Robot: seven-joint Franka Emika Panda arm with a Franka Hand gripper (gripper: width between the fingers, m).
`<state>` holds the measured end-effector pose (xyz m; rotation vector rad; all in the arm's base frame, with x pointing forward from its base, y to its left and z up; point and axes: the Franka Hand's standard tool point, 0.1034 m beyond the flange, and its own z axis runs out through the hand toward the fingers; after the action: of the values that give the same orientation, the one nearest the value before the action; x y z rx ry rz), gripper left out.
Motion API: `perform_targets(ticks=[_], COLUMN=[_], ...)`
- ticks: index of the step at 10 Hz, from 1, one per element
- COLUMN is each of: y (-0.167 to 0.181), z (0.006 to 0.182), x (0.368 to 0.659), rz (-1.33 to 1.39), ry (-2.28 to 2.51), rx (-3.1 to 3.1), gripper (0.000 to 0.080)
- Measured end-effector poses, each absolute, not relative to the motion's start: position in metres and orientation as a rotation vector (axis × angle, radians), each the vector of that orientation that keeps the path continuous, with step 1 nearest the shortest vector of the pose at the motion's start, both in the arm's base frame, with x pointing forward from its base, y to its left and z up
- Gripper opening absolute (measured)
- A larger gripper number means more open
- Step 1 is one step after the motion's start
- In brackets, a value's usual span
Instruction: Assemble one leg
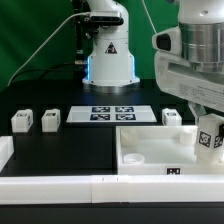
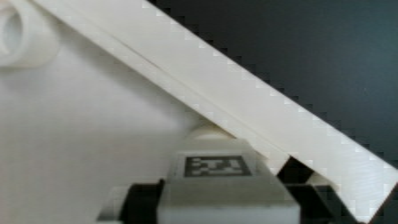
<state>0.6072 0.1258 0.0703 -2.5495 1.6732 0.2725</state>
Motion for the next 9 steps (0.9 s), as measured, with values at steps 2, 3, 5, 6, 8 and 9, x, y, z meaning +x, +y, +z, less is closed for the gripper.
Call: perform_targets(ticks=[2, 3, 5, 6, 8, 9], y=[0.1274, 0.128, 0.1282, 0.1285, 0.1293, 0.1293], z=[0.07, 0.0702, 0.0702, 0.0696, 0.0693, 0.0691], x=[0.6094, 0.61, 0.6103, 0.61, 0.6097, 0.6096], rz=[0.266, 0.266, 0.264, 0.263, 0.26, 0.255], ry=[1.935, 2.029, 2.087, 2.044, 1.976, 1.881], rx=[-2.353, -2.28, -2.234, -2.27, -2.325, -2.395], gripper=[0.0294, 0.0294, 0.0302, 0.0302, 0.0504, 0.0618])
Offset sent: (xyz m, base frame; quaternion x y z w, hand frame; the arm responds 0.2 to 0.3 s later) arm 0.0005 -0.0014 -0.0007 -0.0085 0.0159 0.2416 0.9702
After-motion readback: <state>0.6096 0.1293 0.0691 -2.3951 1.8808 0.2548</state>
